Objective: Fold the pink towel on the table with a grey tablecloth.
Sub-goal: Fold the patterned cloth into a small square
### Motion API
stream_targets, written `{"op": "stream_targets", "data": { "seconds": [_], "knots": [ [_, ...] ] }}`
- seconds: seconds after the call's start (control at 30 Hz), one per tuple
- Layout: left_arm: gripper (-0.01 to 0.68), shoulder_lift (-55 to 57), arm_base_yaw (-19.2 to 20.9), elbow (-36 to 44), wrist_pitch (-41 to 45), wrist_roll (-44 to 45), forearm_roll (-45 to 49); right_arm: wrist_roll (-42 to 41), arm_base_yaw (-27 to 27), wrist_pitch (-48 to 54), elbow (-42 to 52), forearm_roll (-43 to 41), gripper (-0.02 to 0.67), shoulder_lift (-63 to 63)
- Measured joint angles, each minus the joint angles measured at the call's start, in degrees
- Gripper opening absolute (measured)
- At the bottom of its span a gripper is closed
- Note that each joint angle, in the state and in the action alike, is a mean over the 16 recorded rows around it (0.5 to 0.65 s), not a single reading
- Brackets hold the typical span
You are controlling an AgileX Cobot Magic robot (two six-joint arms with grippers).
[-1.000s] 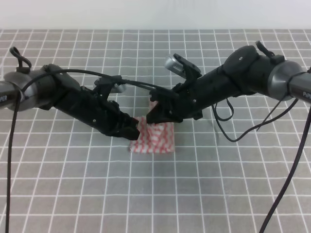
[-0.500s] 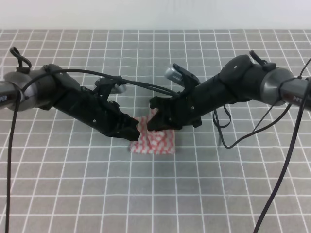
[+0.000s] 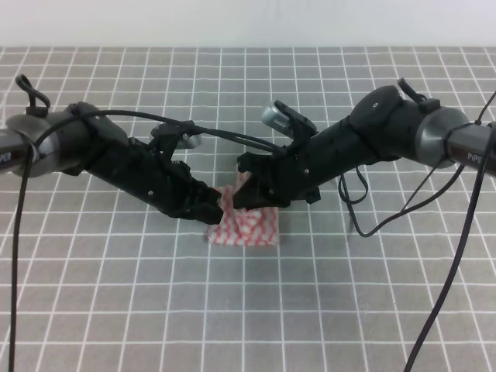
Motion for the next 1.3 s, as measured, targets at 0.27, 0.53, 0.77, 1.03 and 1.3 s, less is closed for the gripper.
{"op": "stream_targets", "data": {
  "seconds": [0.27,0.53,0.77,1.03,1.3],
  "knots": [
    [-0.003,-0.3,0.3,0.0,-0.5,-0.1,0.0,-1.4,0.0,1.1,0.0,4.4,0.243,0.0],
    [-0.003,-3.5,2.6,0.0,-0.9,-0.2,-0.1,-2.8,-1.1,4.7,-1.1,6.1,0.273,0.0],
    [-0.003,-6.6,3.5,0.0,-1.2,-0.2,-0.5,-1.2,-2.6,9.0,-2.8,0.2,0.161,0.0],
    [-0.003,-7.1,0.0,0.0,-2.5,0.1,-0.7,1.4,-3.3,12.1,-3.9,-7.9,0.038,-0.1],
    [-0.003,-4.3,-3.3,0.0,-2.3,-0.6,1.7,3.0,-3.2,13.5,-4.0,-12.1,-0.011,0.4]
  ]
}}
